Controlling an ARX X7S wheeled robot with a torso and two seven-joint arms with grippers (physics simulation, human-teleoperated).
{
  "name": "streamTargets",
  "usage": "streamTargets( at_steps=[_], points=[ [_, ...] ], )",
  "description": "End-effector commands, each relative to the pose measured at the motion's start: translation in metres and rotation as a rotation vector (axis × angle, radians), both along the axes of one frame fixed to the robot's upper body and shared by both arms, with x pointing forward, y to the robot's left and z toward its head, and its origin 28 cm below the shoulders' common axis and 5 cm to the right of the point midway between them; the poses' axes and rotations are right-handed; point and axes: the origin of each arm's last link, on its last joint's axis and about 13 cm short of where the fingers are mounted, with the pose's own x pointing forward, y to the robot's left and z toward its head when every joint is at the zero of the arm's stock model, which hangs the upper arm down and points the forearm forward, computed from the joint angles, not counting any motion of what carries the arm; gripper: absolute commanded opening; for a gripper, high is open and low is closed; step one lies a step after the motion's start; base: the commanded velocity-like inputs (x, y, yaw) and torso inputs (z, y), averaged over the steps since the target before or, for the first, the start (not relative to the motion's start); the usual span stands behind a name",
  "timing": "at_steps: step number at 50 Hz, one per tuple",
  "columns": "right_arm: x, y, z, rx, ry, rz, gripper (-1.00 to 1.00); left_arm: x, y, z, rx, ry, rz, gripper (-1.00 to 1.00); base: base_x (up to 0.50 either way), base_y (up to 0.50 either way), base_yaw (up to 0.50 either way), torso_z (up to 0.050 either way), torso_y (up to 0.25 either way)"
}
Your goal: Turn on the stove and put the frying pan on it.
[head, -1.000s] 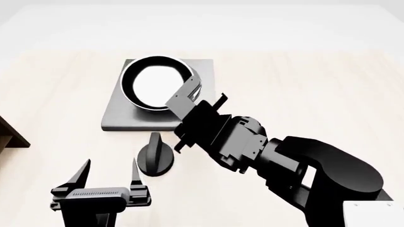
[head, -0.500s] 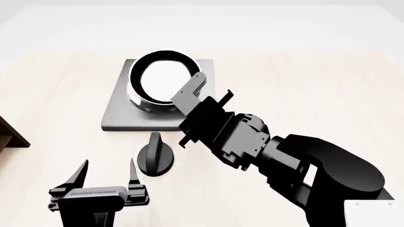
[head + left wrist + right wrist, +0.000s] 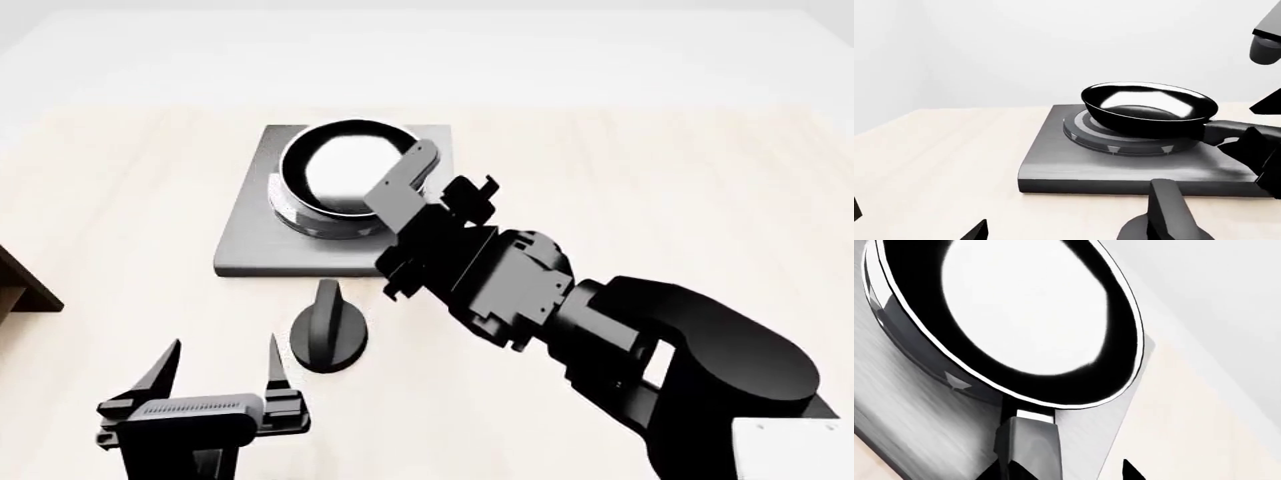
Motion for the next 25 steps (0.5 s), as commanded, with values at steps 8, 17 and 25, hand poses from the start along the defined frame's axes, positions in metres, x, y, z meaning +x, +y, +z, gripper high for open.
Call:
streamTargets(
  at_steps=[8,17,25],
  points=[
    [0.001,0.01,0.009,0.021,-0.002,0.057,1.0,0.0,0.0,-0.003,0.019,0.008,0.002,1.0,0.0,0.0,0.0,0.0,0.0],
    [-0.003,0.012,0.016,0.167,0.22,0.104,1.0,0.0,0.001,-0.002,0.021,0.007,0.005,1.0,0.0,0.0,0.0,0.0,0.0],
    [-0.003,0.012,0.021,0.177,0.226,0.117,1.0,0.001,0.001,-0.002,0.022,0.008,0.006,1.0,0.0,0.0,0.0,0.0,0.0]
  ],
)
